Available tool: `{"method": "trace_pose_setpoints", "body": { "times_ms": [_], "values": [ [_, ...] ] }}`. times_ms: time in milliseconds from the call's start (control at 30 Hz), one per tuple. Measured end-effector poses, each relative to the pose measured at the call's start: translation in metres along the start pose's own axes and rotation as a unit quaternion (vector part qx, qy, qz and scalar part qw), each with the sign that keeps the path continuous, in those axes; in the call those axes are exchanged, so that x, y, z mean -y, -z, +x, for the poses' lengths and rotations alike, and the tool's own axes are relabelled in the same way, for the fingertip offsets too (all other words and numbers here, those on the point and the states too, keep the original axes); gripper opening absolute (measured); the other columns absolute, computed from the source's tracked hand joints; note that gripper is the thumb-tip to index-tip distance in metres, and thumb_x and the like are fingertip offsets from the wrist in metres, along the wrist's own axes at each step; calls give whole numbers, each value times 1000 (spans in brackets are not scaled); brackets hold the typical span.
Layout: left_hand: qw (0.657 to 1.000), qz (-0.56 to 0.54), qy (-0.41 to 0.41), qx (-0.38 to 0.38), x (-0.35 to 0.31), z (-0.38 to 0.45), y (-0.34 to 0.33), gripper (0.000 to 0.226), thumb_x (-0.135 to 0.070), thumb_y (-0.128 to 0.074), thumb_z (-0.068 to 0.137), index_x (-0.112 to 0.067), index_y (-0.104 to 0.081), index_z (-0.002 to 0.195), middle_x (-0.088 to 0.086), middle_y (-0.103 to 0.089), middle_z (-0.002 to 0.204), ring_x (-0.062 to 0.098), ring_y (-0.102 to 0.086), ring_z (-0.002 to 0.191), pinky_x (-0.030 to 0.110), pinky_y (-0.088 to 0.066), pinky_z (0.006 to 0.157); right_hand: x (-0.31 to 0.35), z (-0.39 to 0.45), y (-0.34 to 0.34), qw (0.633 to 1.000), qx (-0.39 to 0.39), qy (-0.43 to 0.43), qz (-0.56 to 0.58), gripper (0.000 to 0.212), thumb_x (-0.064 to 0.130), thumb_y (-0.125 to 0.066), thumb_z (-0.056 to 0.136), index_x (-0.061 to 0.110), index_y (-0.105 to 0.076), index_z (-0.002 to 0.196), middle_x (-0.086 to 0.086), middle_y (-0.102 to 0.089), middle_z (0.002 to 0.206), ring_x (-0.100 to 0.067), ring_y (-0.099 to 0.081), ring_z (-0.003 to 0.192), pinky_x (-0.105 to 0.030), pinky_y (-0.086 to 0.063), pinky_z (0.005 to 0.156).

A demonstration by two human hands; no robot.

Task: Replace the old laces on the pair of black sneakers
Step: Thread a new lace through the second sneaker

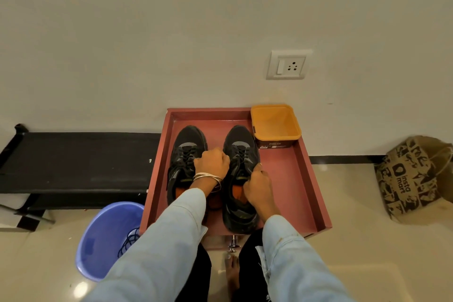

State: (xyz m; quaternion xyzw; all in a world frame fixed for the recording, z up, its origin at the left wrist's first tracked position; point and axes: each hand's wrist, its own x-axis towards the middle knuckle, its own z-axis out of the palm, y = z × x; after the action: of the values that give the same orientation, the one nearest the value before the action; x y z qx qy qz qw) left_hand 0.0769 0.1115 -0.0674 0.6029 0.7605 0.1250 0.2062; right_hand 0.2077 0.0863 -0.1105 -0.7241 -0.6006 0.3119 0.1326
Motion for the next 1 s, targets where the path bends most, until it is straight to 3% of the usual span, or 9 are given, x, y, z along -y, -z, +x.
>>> {"method": "trace_pose_setpoints", "body": {
  "times_ms": [133, 267, 367, 500, 667, 800, 867, 900, 1000],
  "values": [
    [982, -189, 20, 2, -7, 2, 21, 8, -17, -55, 90, -14, -60, 85, -1, -68, 69, 14, -65, 71, 37, -51, 86, 3, -3, 4, 1000, 17, -12, 11, 60, 8, -49, 90, -3, -24, 144, -25, -47, 130, -43, -47, 118, -47, -45, 97],
    [918, -397, -6, -1, -26, -10, 61, 17, -5, -61, 88, -14, -64, 74, 4, -66, 64, 9, -58, 50, 28, -54, 66, 10, -5, 26, 999, 7, 35, 22, 51, 25, -60, 88, 7, -43, 133, -12, -56, 123, -33, -52, 115, -46, -46, 96],
    [883, -468, -25, 33, -44, -26, 88, 15, -7, -56, 92, -7, -68, 85, 11, -70, 79, 18, -64, 61, 34, -57, 71, 36, -21, 57, 971, 19, 126, 202, 34, 15, -64, 88, 11, -60, 122, 2, -61, 118, -11, -55, 108, -31, -46, 96],
    [840, -534, 7, 95, -70, -44, 114, 23, -1, -45, 97, 0, -65, 108, 14, -69, 97, 22, -69, 81, 29, -58, 64, 66, -40, 82, 874, 138, 131, 447, 18, 3, -64, 88, 5, -67, 106, -11, -72, 102, -23, -68, 98, -35, -53, 91],
    [765, -635, 57, 91, -69, -39, 127, 37, 13, -40, 91, 2, -56, 123, 18, -63, 114, 23, -66, 100, 29, -55, 83, 64, -46, 106, 887, 57, 98, 448, 13, 8, -59, 93, -1, -67, 95, -9, -67, 75, -10, -62, 64, -19, -51, 62],
    [685, -718, 116, 42, -53, -26, 122, 47, 18, -37, 87, 1, -49, 130, 17, -58, 124, 29, -59, 114, 38, -43, 104, 34, -40, 129, 896, 31, 66, 438, 9, 8, -61, 91, 5, -70, 92, -7, -66, 72, -11, -58, 62, -20, -52, 63],
    [646, -750, 141, 7, -40, -19, 115, 51, 19, -37, 86, 1, -46, 133, 14, -59, 115, 24, -67, 88, 41, -37, 109, 15, -35, 141, 906, 8, 32, 422, 12, 8, -61, 91, 1, -70, 95, -6, -67, 71, -11, -56, 59, -20, -49, 60],
    [631, -762, 147, -10, -33, -16, 110, 53, 20, -36, 86, 0, -45, 134, 14, -60, 113, 17, -58, 71, 40, -36, 109, 5, -32, 147, 911, -7, 16, 412, 14, 9, -61, 92, 0, -71, 97, -6, -67, 71, -11, -56, 60, -22, -48, 61],
    [611, -774, 158, -43, -16, -9, 96, 53, 17, -38, 88, -4, -44, 136, 14, -63, 105, 7, -40, 52, 34, -38, 104, -15, -27, 160, 922, -42, -12, 385, 17, 5, -56, 94, 1, -71, 102, -6, -65, 73, -13, -54, 61, -23, -48, 63]
  ]
}}
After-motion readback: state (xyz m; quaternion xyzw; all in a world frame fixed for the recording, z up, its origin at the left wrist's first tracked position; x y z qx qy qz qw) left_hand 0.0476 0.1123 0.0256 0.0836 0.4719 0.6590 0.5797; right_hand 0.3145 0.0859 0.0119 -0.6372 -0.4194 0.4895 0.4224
